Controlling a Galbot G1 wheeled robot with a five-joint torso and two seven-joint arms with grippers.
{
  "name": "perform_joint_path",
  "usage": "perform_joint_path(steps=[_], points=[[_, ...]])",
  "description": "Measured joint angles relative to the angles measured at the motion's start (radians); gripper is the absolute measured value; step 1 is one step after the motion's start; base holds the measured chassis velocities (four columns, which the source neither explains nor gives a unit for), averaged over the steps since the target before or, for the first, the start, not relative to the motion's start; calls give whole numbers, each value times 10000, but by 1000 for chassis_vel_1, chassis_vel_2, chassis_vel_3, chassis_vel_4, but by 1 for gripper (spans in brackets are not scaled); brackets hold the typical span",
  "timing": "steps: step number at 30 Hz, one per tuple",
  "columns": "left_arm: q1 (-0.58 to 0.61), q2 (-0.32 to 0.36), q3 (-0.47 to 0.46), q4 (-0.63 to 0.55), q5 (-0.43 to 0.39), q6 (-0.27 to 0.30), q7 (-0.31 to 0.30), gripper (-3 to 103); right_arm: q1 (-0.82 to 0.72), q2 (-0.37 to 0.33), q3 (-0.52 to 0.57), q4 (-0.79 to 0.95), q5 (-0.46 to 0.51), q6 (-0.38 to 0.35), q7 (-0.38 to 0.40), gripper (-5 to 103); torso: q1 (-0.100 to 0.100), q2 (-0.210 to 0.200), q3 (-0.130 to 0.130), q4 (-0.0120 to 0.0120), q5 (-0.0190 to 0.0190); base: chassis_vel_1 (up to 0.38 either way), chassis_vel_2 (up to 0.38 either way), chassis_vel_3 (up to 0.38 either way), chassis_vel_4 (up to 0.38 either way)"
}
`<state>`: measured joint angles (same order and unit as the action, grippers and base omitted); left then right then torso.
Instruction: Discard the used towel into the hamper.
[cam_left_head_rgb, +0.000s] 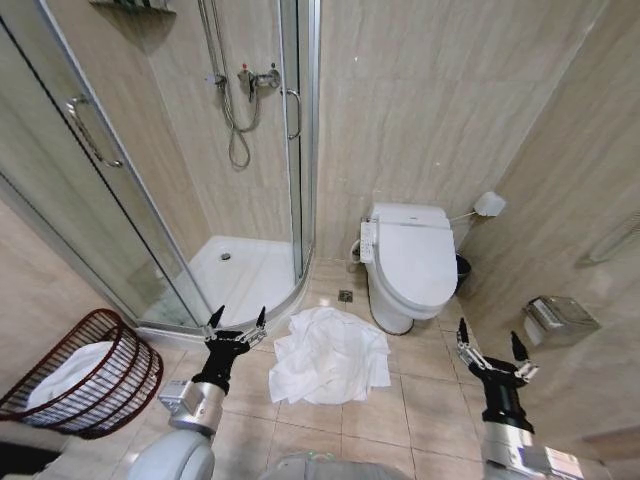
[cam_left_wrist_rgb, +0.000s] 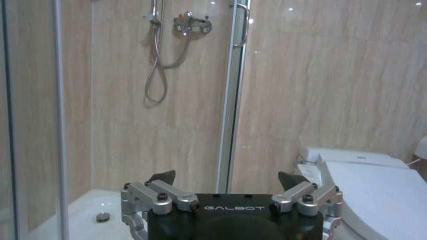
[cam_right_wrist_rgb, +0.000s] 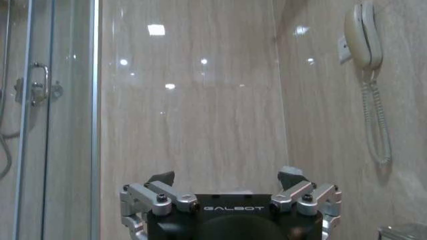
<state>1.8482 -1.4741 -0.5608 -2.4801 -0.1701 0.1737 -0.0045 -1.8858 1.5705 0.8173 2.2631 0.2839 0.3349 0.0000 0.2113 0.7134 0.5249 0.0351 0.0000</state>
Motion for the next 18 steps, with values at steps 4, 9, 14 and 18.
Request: perform_joint_path(steps=[4, 9, 14, 18], points=[[0, 0, 0, 0, 0, 0, 0, 100, 32, -103, 203, -8, 201, -251, 133, 100, -64, -151, -85, 0, 0, 0, 0, 0, 0], [0, 0, 0, 0, 0, 0, 0, 100, 43, -152, 200, -15, 279, -330, 136, 100, -164, -378, -212, 0, 0, 0, 0, 0, 0], [0, 0, 0, 0, 0, 0, 0, 100, 75, -117, 60, -59, 275, -226, 46, 100, -248, -579, -329, 0, 0, 0, 0, 0, 0], [0, 0, 0, 0, 0, 0, 0, 100, 105, -150, 116, -81, 278, -269, 44, 100, -306, -705, -393, 0, -1, 0, 0, 0, 0]])
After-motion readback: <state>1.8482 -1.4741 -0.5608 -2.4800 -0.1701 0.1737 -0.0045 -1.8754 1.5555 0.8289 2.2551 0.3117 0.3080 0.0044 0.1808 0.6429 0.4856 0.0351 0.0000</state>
